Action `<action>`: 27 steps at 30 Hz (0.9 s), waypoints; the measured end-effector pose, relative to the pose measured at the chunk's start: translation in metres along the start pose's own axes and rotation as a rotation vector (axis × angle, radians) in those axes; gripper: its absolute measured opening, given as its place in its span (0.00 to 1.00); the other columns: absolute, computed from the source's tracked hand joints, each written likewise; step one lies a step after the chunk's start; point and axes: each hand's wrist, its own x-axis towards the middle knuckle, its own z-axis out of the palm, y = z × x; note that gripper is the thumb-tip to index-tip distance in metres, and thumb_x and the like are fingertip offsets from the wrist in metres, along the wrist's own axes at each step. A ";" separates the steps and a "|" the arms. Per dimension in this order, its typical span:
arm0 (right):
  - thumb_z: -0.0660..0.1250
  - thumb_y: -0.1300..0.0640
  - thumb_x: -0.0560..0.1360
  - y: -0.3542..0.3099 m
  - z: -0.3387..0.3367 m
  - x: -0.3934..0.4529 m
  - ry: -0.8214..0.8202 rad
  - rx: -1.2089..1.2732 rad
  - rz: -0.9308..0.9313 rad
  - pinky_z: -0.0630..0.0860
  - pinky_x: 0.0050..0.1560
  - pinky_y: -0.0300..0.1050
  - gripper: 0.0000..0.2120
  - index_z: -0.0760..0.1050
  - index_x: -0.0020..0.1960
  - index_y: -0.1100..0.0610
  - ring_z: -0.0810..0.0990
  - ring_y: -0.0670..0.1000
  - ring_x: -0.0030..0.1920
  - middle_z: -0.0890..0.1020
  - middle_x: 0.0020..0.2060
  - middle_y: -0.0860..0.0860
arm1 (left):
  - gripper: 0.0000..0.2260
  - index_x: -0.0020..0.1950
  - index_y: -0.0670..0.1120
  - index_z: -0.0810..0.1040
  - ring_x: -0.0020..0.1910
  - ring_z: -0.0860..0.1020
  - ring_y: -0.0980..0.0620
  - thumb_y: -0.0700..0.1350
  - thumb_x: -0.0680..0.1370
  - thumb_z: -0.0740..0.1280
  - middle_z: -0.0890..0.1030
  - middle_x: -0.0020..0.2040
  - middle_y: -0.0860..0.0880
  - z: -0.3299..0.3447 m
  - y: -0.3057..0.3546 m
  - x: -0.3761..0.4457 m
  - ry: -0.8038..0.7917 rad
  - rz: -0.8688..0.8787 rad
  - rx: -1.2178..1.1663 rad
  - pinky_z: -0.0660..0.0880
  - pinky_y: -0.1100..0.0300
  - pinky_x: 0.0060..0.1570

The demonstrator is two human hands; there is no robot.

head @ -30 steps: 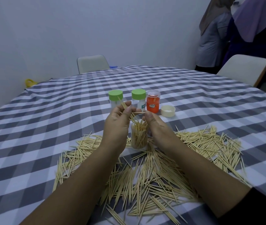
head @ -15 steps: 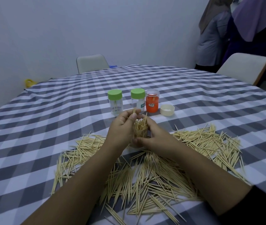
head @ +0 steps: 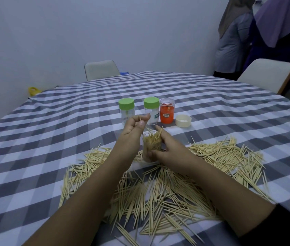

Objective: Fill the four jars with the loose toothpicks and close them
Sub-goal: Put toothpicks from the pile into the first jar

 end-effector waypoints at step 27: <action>0.61 0.53 0.79 0.002 0.006 -0.003 0.165 -0.252 -0.302 0.53 0.70 0.37 0.34 0.43 0.77 0.47 0.50 0.38 0.73 0.53 0.76 0.44 | 0.32 0.78 0.52 0.51 0.69 0.66 0.54 0.40 0.78 0.63 0.62 0.75 0.53 -0.031 -0.022 0.006 -0.376 -0.147 0.506 0.66 0.61 0.64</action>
